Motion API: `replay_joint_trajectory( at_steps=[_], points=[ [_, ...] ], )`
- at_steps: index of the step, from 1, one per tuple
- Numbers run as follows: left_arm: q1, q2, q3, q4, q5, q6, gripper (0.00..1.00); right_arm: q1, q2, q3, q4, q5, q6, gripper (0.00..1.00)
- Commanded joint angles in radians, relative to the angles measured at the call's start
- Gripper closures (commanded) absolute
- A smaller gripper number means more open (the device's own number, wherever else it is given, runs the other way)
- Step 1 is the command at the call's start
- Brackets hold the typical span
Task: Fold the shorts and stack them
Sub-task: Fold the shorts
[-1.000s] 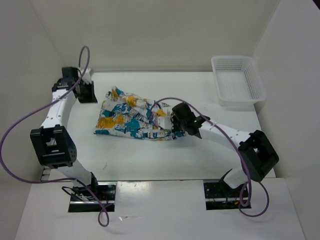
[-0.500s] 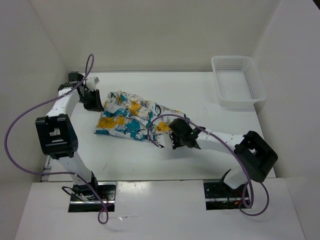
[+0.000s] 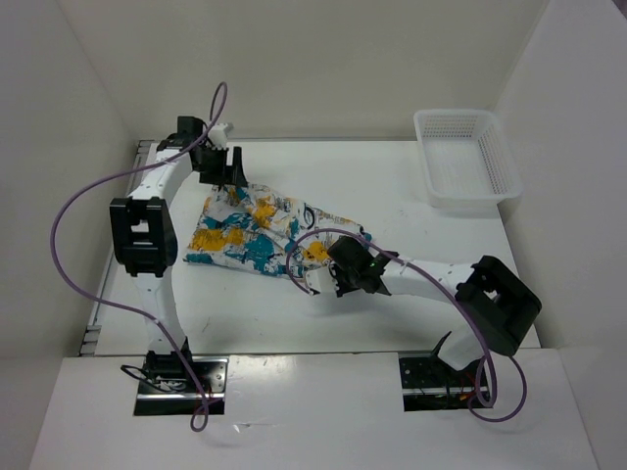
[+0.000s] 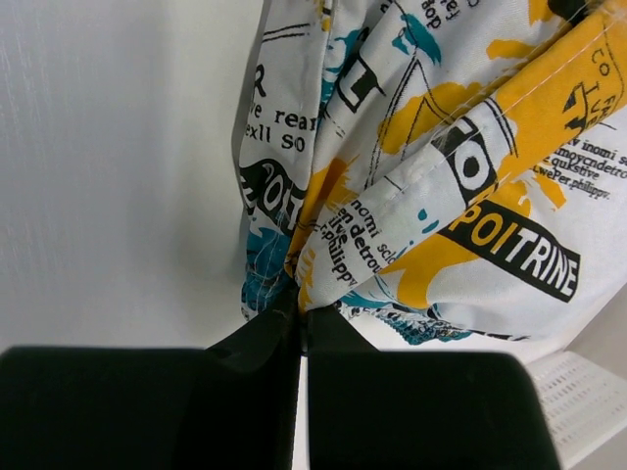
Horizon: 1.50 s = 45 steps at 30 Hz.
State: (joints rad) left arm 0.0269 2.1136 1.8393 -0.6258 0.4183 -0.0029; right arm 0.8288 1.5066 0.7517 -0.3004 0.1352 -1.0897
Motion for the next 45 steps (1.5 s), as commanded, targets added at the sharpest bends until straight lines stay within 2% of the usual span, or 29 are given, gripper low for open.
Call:
replay_joint_trajectory(
  at_steps=[1,3,6,9,10,11,12,15,18,19,21,22,26,32,41,45],
  points=[
    [-0.010,0.020,0.058,0.075,-0.077,0.003,0.10,0.010,0.012,0.021,-0.019,-0.013,0.021,0.97],
    [-0.021,0.040,0.067,0.086,-0.087,0.003,0.05,0.010,0.021,0.031,-0.028,-0.022,0.021,0.97],
    [-0.041,0.065,0.081,0.095,-0.114,0.003,0.05,0.010,0.021,0.031,-0.037,-0.022,0.030,0.97],
    [-0.064,0.086,0.090,0.075,-0.145,0.003,0.12,0.010,0.021,0.031,-0.037,-0.022,0.030,0.97],
    [-0.064,0.097,0.090,0.066,-0.145,0.003,0.18,0.010,0.021,0.031,-0.037,-0.022,0.030,0.97],
    [-0.074,0.097,0.090,0.066,-0.154,0.003,0.35,0.010,0.021,0.031,-0.037,-0.022,0.030,0.97],
    [-0.074,0.097,0.090,0.054,-0.154,0.003,0.42,0.010,0.021,0.040,-0.037,-0.022,0.030,0.97],
    [-0.074,0.097,0.090,0.016,-0.142,0.003,0.54,0.010,0.021,0.040,-0.037,-0.022,0.030,0.97],
    [-0.074,0.106,0.090,-0.020,-0.133,0.003,0.62,0.010,0.030,0.040,-0.028,-0.022,0.030,0.97],
    [-0.074,0.097,0.078,-0.029,-0.133,0.003,0.78,0.010,0.030,0.040,-0.028,-0.022,0.030,0.97],
    [-0.074,0.085,0.060,-0.029,-0.121,0.003,0.96,0.010,0.030,0.040,-0.017,-0.022,0.030,0.97],
    [-0.074,0.062,0.046,-0.029,-0.121,0.003,1.00,0.010,0.030,0.029,-0.017,-0.022,0.021,0.97],
    [-0.065,-0.003,0.023,-0.063,-0.110,0.003,1.00,0.010,0.021,0.020,-0.006,-0.022,0.011,0.97],
    [-0.056,-0.109,-0.078,-0.155,-0.173,0.003,1.00,0.010,0.003,0.000,0.006,-0.013,0.002,0.97],
    [-0.045,-0.362,-0.397,-0.186,-0.438,0.003,1.00,0.010,-0.006,-0.018,0.015,-0.013,-0.018,0.97],
    [-0.045,-0.383,-0.514,-0.242,-0.458,0.003,1.00,0.010,-0.006,-0.009,0.024,-0.022,-0.027,0.97]
  ],
)
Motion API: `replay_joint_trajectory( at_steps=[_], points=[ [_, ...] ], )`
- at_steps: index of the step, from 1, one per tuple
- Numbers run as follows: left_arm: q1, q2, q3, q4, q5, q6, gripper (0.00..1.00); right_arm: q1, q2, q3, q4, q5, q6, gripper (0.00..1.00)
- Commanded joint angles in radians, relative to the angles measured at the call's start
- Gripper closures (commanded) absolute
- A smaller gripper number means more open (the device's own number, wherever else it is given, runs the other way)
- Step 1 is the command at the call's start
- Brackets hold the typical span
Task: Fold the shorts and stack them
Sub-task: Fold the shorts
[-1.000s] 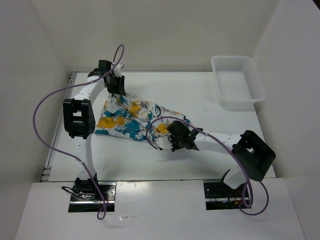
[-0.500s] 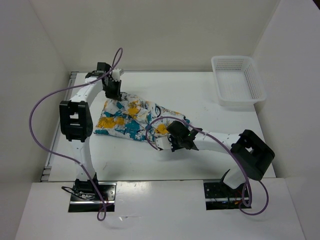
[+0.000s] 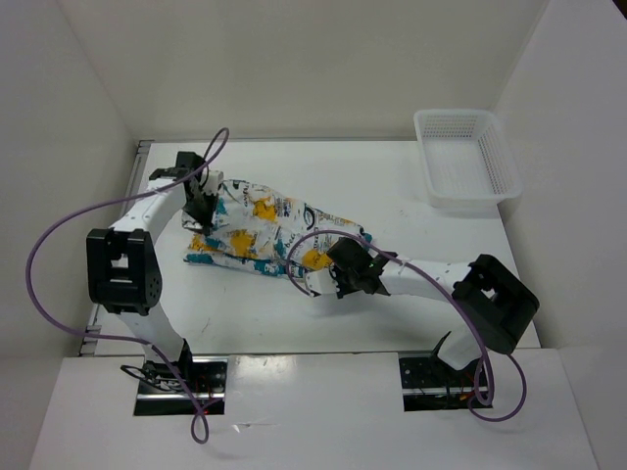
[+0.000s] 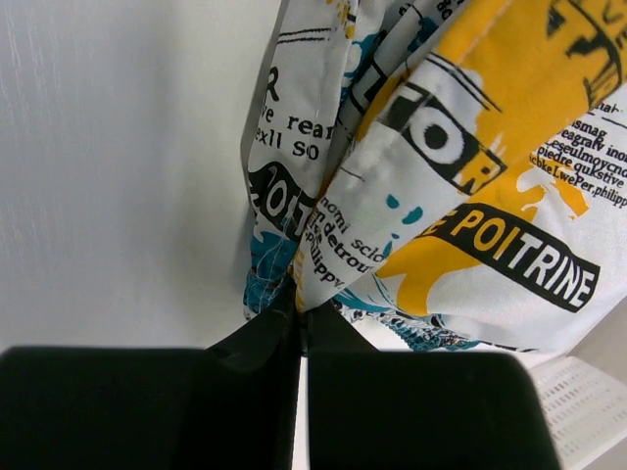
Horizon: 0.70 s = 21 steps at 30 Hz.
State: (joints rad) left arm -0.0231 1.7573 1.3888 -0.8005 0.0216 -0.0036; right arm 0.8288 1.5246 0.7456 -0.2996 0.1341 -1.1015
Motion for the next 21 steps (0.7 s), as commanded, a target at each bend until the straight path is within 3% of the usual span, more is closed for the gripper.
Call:
replay_joint_trajectory(
  at_steps=[1,4,6,7,8,11,13,15,21],
  points=[
    [0.005,-0.027,-0.085,-0.077,-0.061,0.004,1.00,0.010,-0.024,-0.003,0.024,-0.021,-0.015,0.97],
    [0.005,-0.045,-0.146,-0.109,-0.080,0.004,1.00,0.010,-0.024,-0.003,-0.012,-0.030,-0.015,0.94],
    [0.005,-0.045,-0.166,-0.109,-0.097,0.004,0.93,0.010,-0.036,-0.003,-0.033,-0.039,-0.024,0.87],
    [0.005,-0.045,-0.166,-0.109,-0.097,0.004,0.73,0.010,-0.037,-0.003,-0.033,-0.039,-0.024,0.66],
    [0.005,-0.045,-0.166,-0.109,-0.097,0.004,0.60,0.010,-0.049,-0.003,-0.042,-0.039,-0.024,0.53],
    [0.005,-0.054,-0.116,-0.109,-0.106,0.004,0.51,0.010,-0.092,0.035,-0.078,-0.063,0.009,0.12],
    [0.005,-0.055,-0.077,-0.109,-0.115,0.004,0.39,0.010,-0.153,0.113,-0.108,-0.091,0.082,0.08],
    [0.005,-0.064,0.004,-0.109,-0.115,0.004,0.34,0.001,-0.205,0.188,-0.108,-0.154,0.130,0.05],
    [0.014,-0.029,0.115,-0.040,-0.089,0.004,0.29,-0.124,-0.262,0.308,-0.119,-0.261,0.400,0.03]
  ],
)
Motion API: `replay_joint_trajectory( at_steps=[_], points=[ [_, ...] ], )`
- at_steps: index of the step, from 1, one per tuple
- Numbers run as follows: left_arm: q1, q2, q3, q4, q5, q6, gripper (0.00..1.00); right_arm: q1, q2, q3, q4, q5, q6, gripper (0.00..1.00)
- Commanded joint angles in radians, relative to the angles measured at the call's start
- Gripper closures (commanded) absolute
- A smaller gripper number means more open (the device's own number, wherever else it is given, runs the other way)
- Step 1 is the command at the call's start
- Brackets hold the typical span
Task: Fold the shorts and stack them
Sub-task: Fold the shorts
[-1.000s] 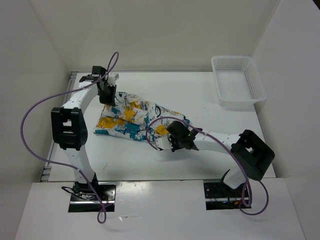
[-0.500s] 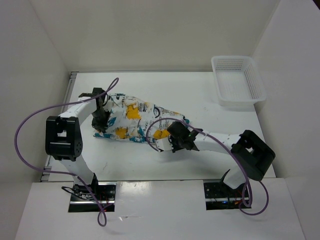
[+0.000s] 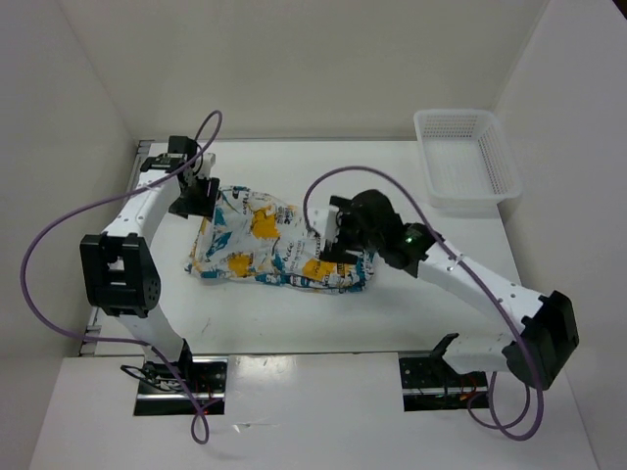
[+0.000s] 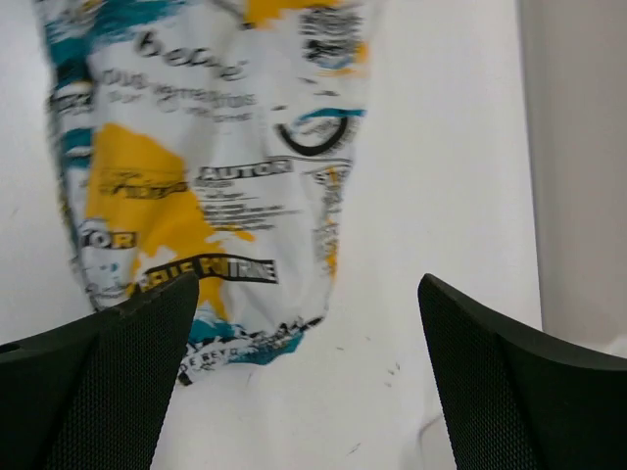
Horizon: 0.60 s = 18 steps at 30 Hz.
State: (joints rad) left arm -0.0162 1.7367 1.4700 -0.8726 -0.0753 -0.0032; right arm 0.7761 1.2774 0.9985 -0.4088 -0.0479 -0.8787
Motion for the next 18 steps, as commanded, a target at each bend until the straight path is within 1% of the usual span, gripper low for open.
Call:
replay_joint_trajectory(
  at_steps=[1,2,3,6,7,10,13,15,18],
  points=[
    [0.007,0.007,0.020,0.055,0.008,0.003,0.29,-0.099,-0.001,0.066,0.008,-0.079,0.273,0.03],
    [0.007,0.044,0.019,0.055,0.008,0.003,0.29,-0.130,0.044,0.066,0.022,-0.079,0.323,0.03],
    [0.007,0.061,0.019,0.064,0.022,0.003,0.29,-0.193,0.075,0.084,0.022,-0.098,0.367,0.03],
    [0.007,0.093,-0.023,0.090,0.034,0.003,0.29,-0.317,0.198,0.120,0.021,-0.139,0.504,0.03],
    [0.016,0.093,-0.042,0.109,0.022,0.003,0.29,-0.336,0.221,0.120,0.046,-0.139,0.544,0.03],
    [0.027,0.093,-0.123,0.121,0.009,0.003,0.27,-0.371,0.286,0.098,0.083,-0.129,0.554,0.02],
    [0.054,0.084,-0.187,0.121,0.040,0.003,0.26,-0.426,0.356,0.098,0.117,-0.180,0.619,0.02],
    [0.068,0.084,-0.214,0.121,0.066,0.003,0.26,-0.437,0.410,0.098,0.145,-0.190,0.655,0.02],
    [0.079,0.084,-0.255,0.130,0.095,0.003,0.26,-0.437,0.470,0.098,0.168,-0.199,0.676,0.06]
  ],
)
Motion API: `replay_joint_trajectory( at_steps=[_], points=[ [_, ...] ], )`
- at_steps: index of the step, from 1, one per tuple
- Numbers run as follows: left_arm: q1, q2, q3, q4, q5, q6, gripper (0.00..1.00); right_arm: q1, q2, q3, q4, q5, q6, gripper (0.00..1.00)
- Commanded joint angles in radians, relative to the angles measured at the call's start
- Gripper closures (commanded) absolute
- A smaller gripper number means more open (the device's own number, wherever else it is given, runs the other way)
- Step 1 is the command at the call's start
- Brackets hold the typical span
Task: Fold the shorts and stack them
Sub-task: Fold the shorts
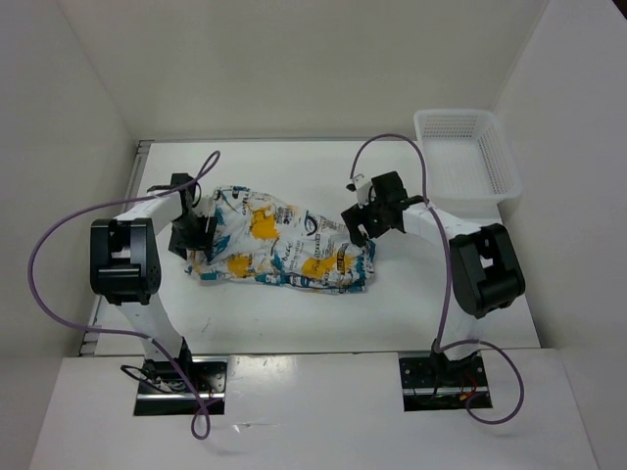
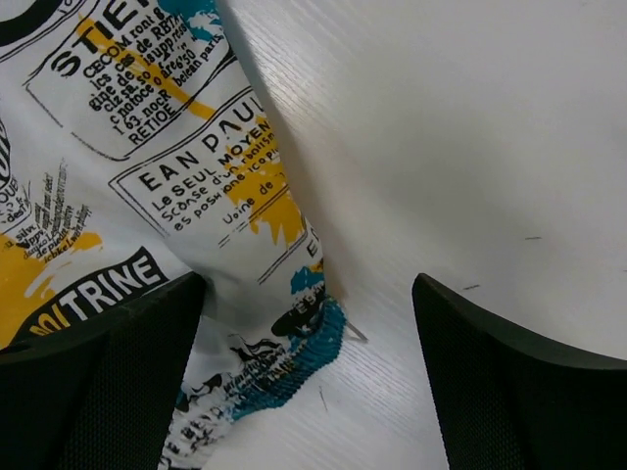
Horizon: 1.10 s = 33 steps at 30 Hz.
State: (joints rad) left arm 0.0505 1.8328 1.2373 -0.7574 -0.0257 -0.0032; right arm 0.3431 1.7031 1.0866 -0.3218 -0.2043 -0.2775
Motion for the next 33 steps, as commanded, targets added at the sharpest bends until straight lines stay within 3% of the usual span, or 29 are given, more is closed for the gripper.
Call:
replay_joint_trajectory(
  at_steps=[1,3,6,7,10,11,14,18,19,20,21,24,26,30,33],
  points=[
    [0.021,-0.012,-0.035,0.015,0.046,0.003,0.26,-0.004,0.056,0.010,0.081,-0.053,0.075,0.10],
    [0.022,-0.012,-0.070,0.015,0.079,0.003,0.27,-0.004,0.076,0.010,0.090,-0.053,0.104,0.16],
    [0.031,-0.012,-0.105,0.035,0.101,0.003,0.32,-0.004,0.105,0.001,0.090,-0.043,0.104,0.36],
    [0.031,-0.003,-0.105,0.035,0.101,0.003,0.43,-0.004,0.118,0.001,0.090,-0.017,0.104,0.55],
    [0.040,0.025,-0.114,0.035,0.078,0.003,0.71,-0.004,0.147,0.024,0.121,0.032,0.104,0.86],
    [0.040,0.025,-0.114,0.035,0.078,0.003,0.89,-0.004,0.156,0.035,0.138,0.087,0.104,0.91],
    [0.040,0.051,-0.105,0.035,0.078,0.003,1.00,-0.004,0.203,0.113,0.225,0.228,0.113,0.99],
    [0.040,0.037,-0.058,0.017,0.180,0.003,1.00,-0.036,0.291,0.332,0.247,0.281,0.104,0.98],
    [0.040,0.026,-0.058,0.017,0.196,0.003,0.98,-0.036,0.318,0.360,0.247,0.281,0.066,0.92],
    [0.040,0.026,-0.049,0.017,0.208,0.003,0.96,-0.036,0.328,0.404,0.236,0.264,0.066,0.69],
    [0.040,0.017,-0.048,0.017,0.230,0.003,0.93,-0.036,0.328,0.423,0.236,0.247,0.057,0.55],
    [0.049,0.017,-0.048,0.017,0.254,0.003,0.86,-0.027,0.323,0.459,0.198,0.218,0.057,0.21],
    [0.049,0.017,-0.048,0.017,0.254,0.003,0.83,-0.027,0.281,0.460,0.172,0.218,0.110,0.16],
    [0.049,0.008,-0.058,0.017,0.231,0.003,0.83,-0.050,0.166,0.409,0.095,0.169,0.259,0.16],
    [0.049,-0.010,-0.058,0.017,0.219,0.003,0.78,-0.061,0.075,0.279,0.060,0.102,0.392,0.16]
  ],
)
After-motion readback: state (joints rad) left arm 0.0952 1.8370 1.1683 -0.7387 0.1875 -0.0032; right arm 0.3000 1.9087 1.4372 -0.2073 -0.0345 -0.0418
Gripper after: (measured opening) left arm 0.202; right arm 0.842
